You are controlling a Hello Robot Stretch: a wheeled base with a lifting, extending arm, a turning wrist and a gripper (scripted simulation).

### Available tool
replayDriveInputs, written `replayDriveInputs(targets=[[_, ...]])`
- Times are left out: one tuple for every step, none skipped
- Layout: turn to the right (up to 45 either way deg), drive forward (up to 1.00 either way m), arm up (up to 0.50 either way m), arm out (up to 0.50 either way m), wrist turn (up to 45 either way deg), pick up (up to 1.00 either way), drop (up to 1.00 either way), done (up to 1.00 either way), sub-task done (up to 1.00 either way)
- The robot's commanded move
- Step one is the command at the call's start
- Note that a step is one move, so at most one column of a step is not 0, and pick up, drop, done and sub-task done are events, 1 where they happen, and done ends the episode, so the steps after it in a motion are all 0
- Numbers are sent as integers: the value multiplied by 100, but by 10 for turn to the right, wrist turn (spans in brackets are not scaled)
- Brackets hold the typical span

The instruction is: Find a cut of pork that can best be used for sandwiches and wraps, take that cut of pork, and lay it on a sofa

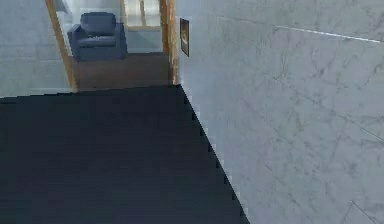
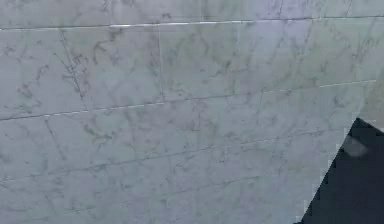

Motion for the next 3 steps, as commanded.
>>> replayDriveInputs(targets=[[-450, 0, 0, 0, 0, 0, 0, 0, 0], [-210, 0, 0, 0, 0, 0, 0, 0, 0], [0, 100, 0, 0, 0, 0, 0, 0, 0]])
